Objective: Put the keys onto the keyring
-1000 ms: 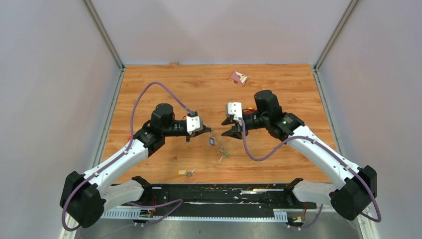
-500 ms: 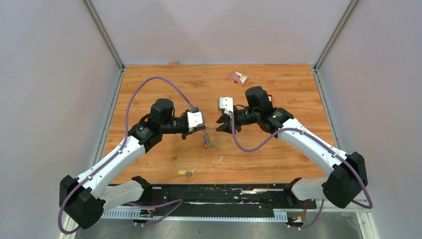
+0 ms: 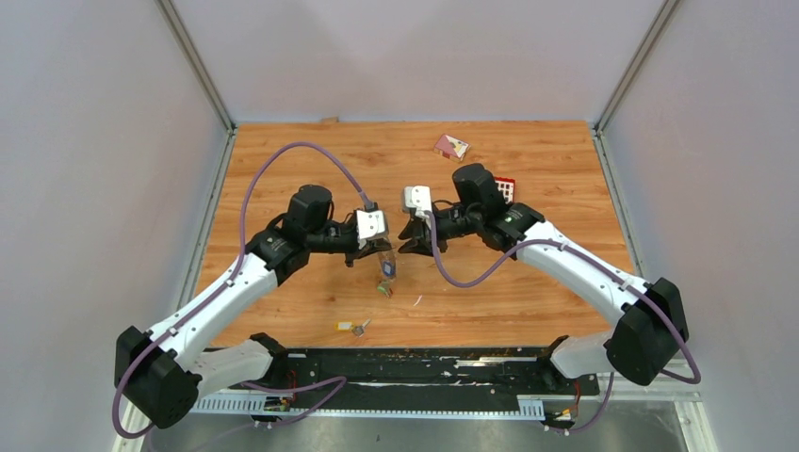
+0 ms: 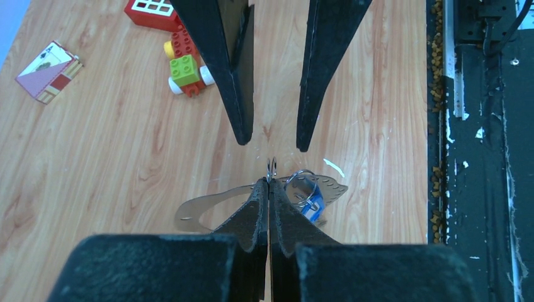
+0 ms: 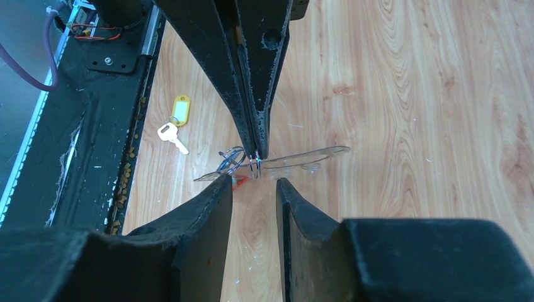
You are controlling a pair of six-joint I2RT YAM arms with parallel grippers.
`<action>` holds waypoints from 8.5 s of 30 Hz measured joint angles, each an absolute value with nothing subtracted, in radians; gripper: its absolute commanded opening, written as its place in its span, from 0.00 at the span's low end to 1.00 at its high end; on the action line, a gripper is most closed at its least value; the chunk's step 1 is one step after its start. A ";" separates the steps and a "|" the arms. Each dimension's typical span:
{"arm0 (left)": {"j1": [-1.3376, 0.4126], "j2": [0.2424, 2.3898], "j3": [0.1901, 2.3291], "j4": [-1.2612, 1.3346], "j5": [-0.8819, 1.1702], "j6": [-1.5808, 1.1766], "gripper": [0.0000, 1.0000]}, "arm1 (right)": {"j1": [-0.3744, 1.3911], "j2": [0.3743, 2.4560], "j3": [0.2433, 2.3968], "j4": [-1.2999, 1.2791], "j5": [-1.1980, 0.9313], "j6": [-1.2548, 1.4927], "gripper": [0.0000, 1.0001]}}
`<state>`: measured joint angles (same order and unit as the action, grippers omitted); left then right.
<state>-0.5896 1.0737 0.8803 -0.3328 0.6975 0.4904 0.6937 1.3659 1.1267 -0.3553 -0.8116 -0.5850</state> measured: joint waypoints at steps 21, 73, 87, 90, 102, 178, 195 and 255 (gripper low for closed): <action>-0.590 1.087 0.880 -0.333 0.735 0.451 0.00 | 0.720 1.407 1.127 -0.338 -0.812 -0.577 0.14; -0.521 1.097 0.832 -0.117 0.909 0.428 0.13 | 0.646 1.369 1.066 -0.197 -0.919 -0.408 0.00; -0.521 1.119 0.827 -0.105 0.916 0.425 0.23 | 0.645 1.369 1.064 -0.197 -0.919 -0.404 0.00; -0.521 1.125 0.827 -0.105 0.916 0.424 0.21 | 0.645 1.369 1.064 -0.197 -0.919 -0.403 0.00; -0.521 1.127 0.825 -0.105 0.919 0.406 0.00 | 0.645 1.369 1.064 -0.196 -0.920 -0.402 0.05; -0.193 1.067 0.941 -0.328 0.630 0.397 0.00 | 1.165 2.120 1.518 -0.644 -0.650 -0.918 0.32; -0.193 1.067 0.941 -0.334 0.641 0.411 0.00 | 1.168 2.090 1.490 -0.604 -0.557 -0.896 0.00; -0.193 1.060 0.941 -0.395 0.683 0.461 0.00 | 1.102 2.143 1.579 -0.693 -0.662 -0.794 0.21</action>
<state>-0.1928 1.0599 0.9413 -0.3946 0.6827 0.4606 1.1019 2.1433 1.5795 -0.6933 -0.6624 -0.7937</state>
